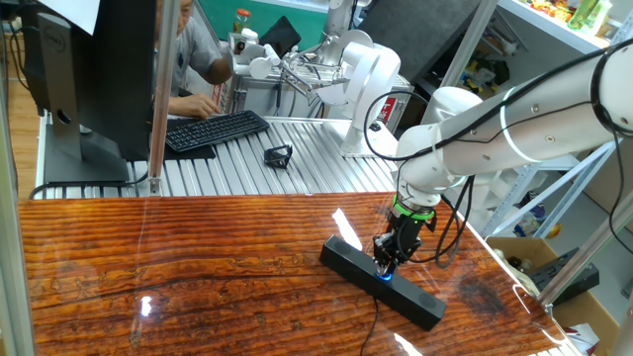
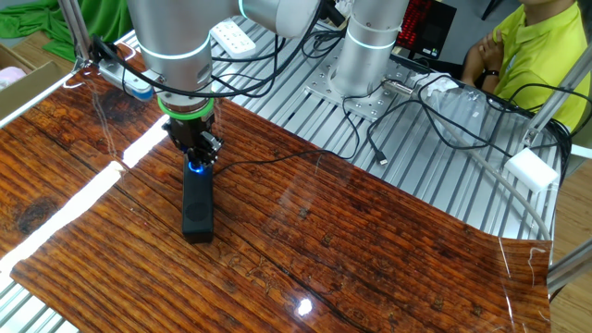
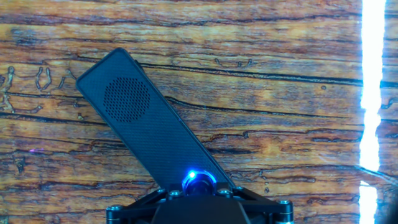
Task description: Turn the knob to decrease the volume of the speaker
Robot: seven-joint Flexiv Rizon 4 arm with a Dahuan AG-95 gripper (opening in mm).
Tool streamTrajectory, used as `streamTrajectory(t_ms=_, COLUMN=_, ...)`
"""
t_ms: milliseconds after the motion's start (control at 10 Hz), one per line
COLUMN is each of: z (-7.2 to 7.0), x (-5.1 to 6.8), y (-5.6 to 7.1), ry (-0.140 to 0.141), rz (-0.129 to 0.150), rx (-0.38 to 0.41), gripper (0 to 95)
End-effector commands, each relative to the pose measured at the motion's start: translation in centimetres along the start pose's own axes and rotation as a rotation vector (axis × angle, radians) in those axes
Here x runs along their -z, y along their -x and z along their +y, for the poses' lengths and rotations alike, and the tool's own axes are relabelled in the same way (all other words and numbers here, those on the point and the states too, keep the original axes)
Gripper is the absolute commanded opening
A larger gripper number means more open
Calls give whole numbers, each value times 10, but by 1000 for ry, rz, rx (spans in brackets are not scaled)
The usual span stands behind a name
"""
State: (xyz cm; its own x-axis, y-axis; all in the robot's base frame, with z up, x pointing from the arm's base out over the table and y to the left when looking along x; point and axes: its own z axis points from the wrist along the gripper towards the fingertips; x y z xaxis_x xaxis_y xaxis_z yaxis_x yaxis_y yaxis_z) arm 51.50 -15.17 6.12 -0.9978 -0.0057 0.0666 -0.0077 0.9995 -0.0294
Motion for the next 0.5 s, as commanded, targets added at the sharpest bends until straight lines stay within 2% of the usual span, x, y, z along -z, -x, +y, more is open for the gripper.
streamTrajectory(t_ms=100, z=0, x=-1, y=0, ry=-3, rz=0, rx=7, gripper=0)
streamTrajectory(t_ms=500, z=0, x=-1, y=0, ry=-7, rz=3, rx=33, gripper=0)
